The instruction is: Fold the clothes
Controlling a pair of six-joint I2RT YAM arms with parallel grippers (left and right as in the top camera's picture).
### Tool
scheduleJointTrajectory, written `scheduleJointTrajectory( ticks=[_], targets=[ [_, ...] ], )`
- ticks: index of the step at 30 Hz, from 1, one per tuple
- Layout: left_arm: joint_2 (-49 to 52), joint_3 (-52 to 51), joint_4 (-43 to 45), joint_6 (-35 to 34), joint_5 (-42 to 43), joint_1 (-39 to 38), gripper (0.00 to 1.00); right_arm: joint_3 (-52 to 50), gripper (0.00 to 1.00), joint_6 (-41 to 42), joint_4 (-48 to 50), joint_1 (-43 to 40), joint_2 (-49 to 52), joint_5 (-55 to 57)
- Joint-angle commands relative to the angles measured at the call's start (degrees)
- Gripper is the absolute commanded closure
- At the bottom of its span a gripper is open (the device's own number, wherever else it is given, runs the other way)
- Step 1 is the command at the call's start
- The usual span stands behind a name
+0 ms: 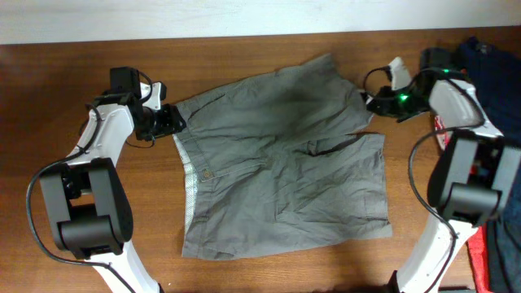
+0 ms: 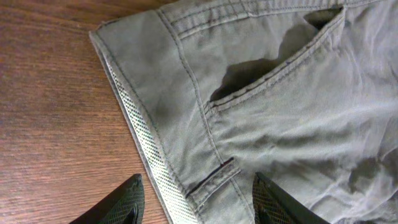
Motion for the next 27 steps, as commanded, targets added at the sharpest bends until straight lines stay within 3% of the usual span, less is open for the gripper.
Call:
scheduleJointTrajectory(
  ticks=[1, 3, 8, 16, 23, 27],
  targets=[
    [0.83, 4.15, -3.28, 5.22, 1.29, 0.46, 0.44, 0.76, 0.75, 3.54, -1.55, -1.68, -4.26, -2.58],
    [0.83, 6.32, -6.93, 6.97, 1.27, 0.44, 0.44, 0.76, 0.53, 3.54, -2.80, -2.03, -4.98, -2.95],
    [0.83, 8.31, -15.45, 7.67, 0.35, 0.44, 0.44, 0.76, 0.39, 3.54, -3.63, -3.28, -7.04, -8.72],
    [1.01, 6.86, -19.58, 3.32, -2.86, 0.35, 0.38, 0.76, 0.38, 2.97, -9.68, -3.08, -11.37, -10.14],
    [1.38, -0.22, -10.91, 3.28, -2.97, -1.81, 0.31, 0.76, 0.37, 1.79, -12.15, -1.03, -13.40, -10.29],
    [1.49, -2.95, -7.02, 2.27, -7.76, -4.17, 0.31, 0.76, 0.37, 1.79, -12.66, 0.04, -13.40, -10.29]
  ],
)
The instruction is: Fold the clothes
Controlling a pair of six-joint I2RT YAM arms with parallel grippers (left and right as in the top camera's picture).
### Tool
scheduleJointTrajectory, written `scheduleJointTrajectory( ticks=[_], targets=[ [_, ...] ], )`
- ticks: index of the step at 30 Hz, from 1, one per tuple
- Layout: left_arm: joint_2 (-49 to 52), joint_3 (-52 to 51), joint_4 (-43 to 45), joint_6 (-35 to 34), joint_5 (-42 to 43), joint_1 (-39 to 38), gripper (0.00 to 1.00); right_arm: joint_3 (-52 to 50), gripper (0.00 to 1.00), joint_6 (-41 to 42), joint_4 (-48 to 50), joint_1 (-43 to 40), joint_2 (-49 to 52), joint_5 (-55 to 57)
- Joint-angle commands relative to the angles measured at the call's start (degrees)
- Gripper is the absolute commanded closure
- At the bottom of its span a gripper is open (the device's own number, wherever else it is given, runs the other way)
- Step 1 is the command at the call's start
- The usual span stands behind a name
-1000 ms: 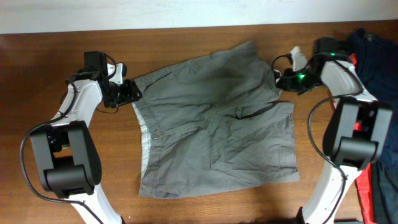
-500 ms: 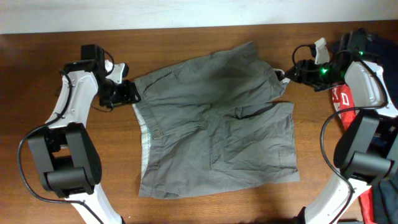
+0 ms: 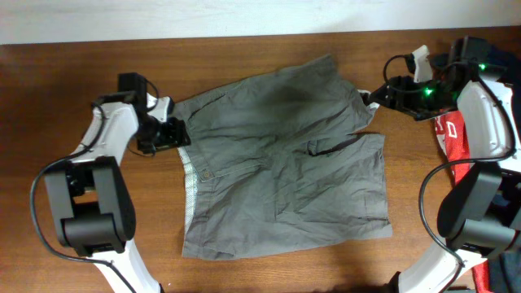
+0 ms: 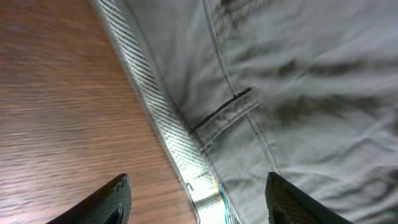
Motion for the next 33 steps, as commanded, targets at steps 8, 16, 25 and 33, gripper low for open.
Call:
scheduleJointTrajectory(
  ticks=[8, 16, 25, 33],
  targets=[
    [2.78, -4.39, 5.38, -0.81, -12.83, -5.60, 0.46, 0.76, 0.37, -0.81, -0.90, 2.36, -1.62, -1.51],
    [8.85, -4.37, 14.71, -1.40, -13.29, -4.35, 0.84, 0.76, 0.37, -1.33, -1.14, 3.37, -1.62, -1.44],
    [9.99, -4.31, 29.07, -11.32, -9.42, 6.47, 1.00, 0.52, 0.37, -4.07, -1.77, 8.09, -1.60, 6.14],
    [9.97, -3.78, 26.49, -11.28, -14.10, 9.01, 0.95, -0.42, 0.26, 1.14, -3.13, 15.10, -1.46, 21.77]
  ],
)
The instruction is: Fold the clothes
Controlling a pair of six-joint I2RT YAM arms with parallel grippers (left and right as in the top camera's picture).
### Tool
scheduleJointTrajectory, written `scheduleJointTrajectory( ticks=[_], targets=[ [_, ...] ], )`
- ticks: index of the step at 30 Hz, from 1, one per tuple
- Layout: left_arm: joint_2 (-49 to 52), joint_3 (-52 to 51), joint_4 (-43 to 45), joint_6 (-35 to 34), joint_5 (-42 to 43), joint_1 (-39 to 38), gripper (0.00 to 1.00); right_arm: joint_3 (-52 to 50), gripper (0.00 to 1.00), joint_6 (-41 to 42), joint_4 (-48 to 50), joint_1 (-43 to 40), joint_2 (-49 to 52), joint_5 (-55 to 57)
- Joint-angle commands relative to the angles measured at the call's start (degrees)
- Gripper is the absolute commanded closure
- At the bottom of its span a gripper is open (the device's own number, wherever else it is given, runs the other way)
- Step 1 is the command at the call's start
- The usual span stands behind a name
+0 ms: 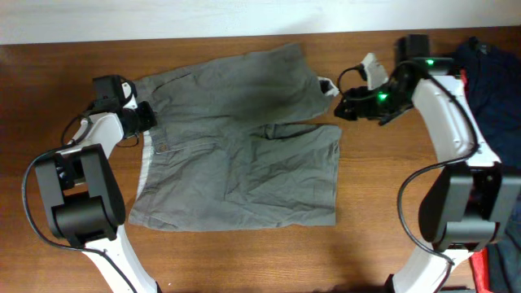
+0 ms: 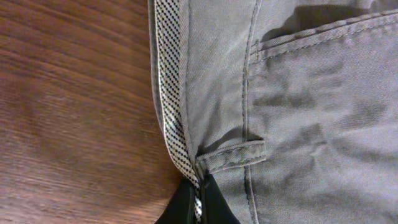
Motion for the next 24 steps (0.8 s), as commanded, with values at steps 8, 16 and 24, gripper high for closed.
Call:
scheduleJointTrajectory(
  ticks=[8, 16, 24],
  targets=[
    [3.98, -0.72, -7.26, -0.87, -6.12, 0.85, 0.81, -11.26, 0.30, 6.95, 6.73, 4.57, 0.39, 16.37],
    [3.54, 2.05, -11.23, -0.44, -4.48, 0.85, 0.58, -23.08, 0.36, 9.25, 22.64, 4.63, 0.46, 10.27],
    [3.10, 9.01, -18.10, -0.39, -3.74, 0.79, 0.58, -25.07, 0.96, 9.22, 25.22, 4.55, 0.46, 12.46]
  ],
)
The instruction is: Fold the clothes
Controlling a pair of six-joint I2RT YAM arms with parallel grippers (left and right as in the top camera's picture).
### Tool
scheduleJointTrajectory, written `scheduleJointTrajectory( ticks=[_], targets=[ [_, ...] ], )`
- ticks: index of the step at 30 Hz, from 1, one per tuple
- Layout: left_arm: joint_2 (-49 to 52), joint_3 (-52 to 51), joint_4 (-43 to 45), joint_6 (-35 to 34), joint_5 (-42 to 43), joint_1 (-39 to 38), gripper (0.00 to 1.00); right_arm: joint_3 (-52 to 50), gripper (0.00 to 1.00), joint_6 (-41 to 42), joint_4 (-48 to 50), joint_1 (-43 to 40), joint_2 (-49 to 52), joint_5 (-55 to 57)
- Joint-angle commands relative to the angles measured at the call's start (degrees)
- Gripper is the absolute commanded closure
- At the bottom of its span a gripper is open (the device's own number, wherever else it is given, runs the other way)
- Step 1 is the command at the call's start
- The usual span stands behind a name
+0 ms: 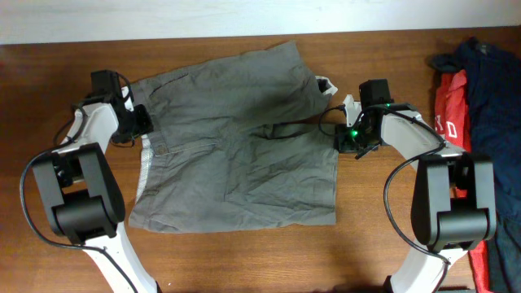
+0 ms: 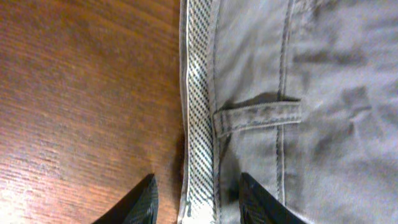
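Observation:
Grey shorts (image 1: 236, 138) lie spread flat on the wooden table (image 1: 65, 244), waistband to the left and legs to the right. My left gripper (image 1: 137, 122) is at the waistband's far end. In the left wrist view it (image 2: 198, 202) is open, its fingers either side of the checked waistband lining (image 2: 199, 93), near a belt loop (image 2: 258, 117). My right gripper (image 1: 348, 140) sits against the hem of the nearer leg, at its far corner. Whether it grips the cloth cannot be made out. A white tag (image 1: 326, 84) sticks out at the far leg's hem.
A red garment (image 1: 449, 122) and a dark blue garment (image 1: 488, 73) lie piled at the table's right end. A white wall edge (image 1: 244, 16) runs along the back of the table.
My left gripper was shut on the waistband and is now open astride it. My right gripper has moved from the far leg's hem to the nearer leg's hem corner. The shorts lie about where they were.
The shorts first lay farther right, my left gripper open beside the waistband corner and my right at the far leg's hem. Then the left was open lower along the waistband. Later the shorts lay shifted left with the left gripper shut on the waistband; now it is open.

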Motion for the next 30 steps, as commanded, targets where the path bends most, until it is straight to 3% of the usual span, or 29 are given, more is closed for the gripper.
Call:
scheduleJointTrajectory(
  ticks=[1, 6, 11, 12, 13, 14, 18, 22, 25, 27, 29, 30],
  targets=[
    [1.90, 1.77, -1.31, -0.07, -0.46, 0.44, 0.58, -0.50, 0.96, 0.11, 0.59, -0.07, 0.22, 3.85],
    [1.90, 1.79, -1.60, 0.61, -0.48, 0.44, 0.58, -0.46, 0.96, 0.11, 0.81, -1.11, 0.22, 17.22],
    [1.86, 2.01, -2.19, 1.22, -0.48, 0.44, 0.57, 0.15, 0.95, -0.26, -1.22, -2.64, -0.59, 11.56],
    [1.86, 2.08, -2.23, 1.25, -0.48, 0.44, 0.57, 0.13, 0.80, -1.73, -1.42, -2.64, -0.96, 7.91],
    [1.86, 2.29, -2.34, 1.22, -0.46, 0.44, 0.57, 0.13, 0.51, -3.63, -1.62, -2.64, -1.44, 3.15],
    [1.86, 2.62, -2.54, 1.22, -0.46, 0.44, 0.57, 0.13, 0.42, -4.39, -1.73, -2.64, -1.70, -0.02],
    [1.86, 4.44, -4.26, 1.22, -0.46, 0.44, 0.57, -0.02, 0.34, -4.39, -2.12, -2.27, -1.64, -9.51],
    [1.86, 7.08, -6.64, 1.25, -0.46, 0.44, 0.57, -0.83, 0.36, -4.00, -1.60, -0.85, -0.94, -9.25],
    [1.86, 9.75, -8.92, 1.68, -0.46, 0.44, 0.57, -1.42, 0.46, -3.13, -1.01, 0.33, 0.39, -6.88],
    [1.86, 11.67, -10.54, 1.95, -0.46, 0.44, 0.56, -1.95, 0.64, -1.81, -0.52, 0.76, 1.33, -6.05],
    [1.86, 13.90, -12.66, 2.54, -0.46, 0.44, 0.56, -2.23, 0.96, -1.86, -0.74, 1.03, 1.95, -3.93],
    [1.86, 14.78, -13.68, 2.58, -0.46, 0.44, 0.56, -2.21, 0.96, -1.84, -0.92, 1.03, 1.92, -1.64]
  ],
)
